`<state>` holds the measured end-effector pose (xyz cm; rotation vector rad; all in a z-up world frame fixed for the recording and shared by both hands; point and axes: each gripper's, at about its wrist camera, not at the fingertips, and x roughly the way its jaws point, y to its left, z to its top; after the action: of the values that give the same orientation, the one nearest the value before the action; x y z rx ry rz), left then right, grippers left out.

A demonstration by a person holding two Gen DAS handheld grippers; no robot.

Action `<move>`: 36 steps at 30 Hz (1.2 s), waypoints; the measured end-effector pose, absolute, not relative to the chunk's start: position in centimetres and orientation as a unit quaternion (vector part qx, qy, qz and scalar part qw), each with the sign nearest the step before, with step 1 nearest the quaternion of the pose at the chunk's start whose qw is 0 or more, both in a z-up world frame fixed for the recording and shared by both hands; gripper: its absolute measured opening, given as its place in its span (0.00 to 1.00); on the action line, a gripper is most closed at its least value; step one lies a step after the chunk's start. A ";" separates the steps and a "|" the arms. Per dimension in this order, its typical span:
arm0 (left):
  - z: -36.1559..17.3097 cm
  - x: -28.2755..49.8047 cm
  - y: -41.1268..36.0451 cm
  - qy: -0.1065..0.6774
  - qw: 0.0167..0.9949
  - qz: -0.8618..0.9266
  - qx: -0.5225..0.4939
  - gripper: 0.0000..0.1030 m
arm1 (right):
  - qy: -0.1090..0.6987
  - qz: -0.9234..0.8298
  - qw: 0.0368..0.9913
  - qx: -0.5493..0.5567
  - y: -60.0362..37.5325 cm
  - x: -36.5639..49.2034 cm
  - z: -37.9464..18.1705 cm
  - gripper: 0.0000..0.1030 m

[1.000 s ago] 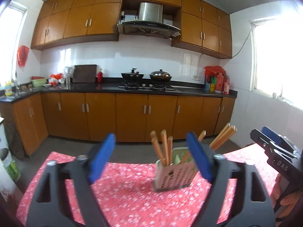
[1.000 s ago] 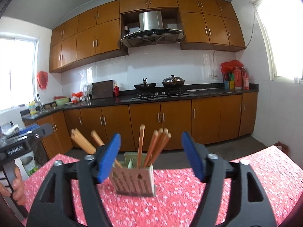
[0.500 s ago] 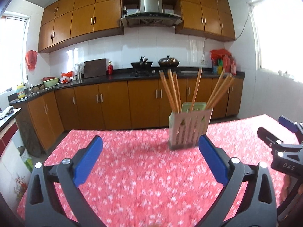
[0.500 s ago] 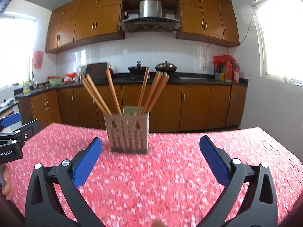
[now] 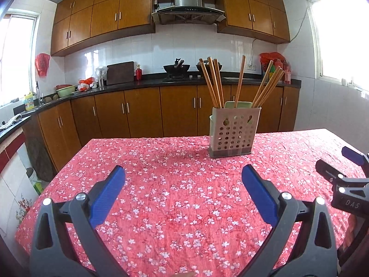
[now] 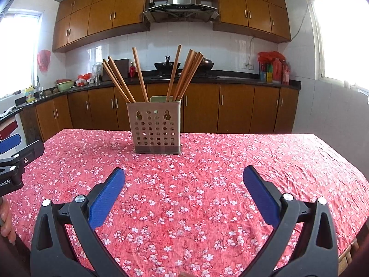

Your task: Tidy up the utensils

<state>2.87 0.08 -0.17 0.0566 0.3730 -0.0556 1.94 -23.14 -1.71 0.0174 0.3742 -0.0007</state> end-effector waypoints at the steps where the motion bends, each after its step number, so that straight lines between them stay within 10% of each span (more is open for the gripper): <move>1: -0.2 2.8 0.1 0.185 0.982 -0.027 0.029 0.96 | 0.186 -0.002 0.983 0.010 -23.2 1.9 -1.7 0.98; 36: -0.8 3.0 0.1 0.195 0.980 -0.039 0.020 0.96 | 0.193 -0.005 0.981 0.033 -24.3 1.6 -2.1 0.98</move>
<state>3.00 0.14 -0.80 0.0405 0.3923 -0.0777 1.57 -24.33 -2.12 0.0662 0.3875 -0.0097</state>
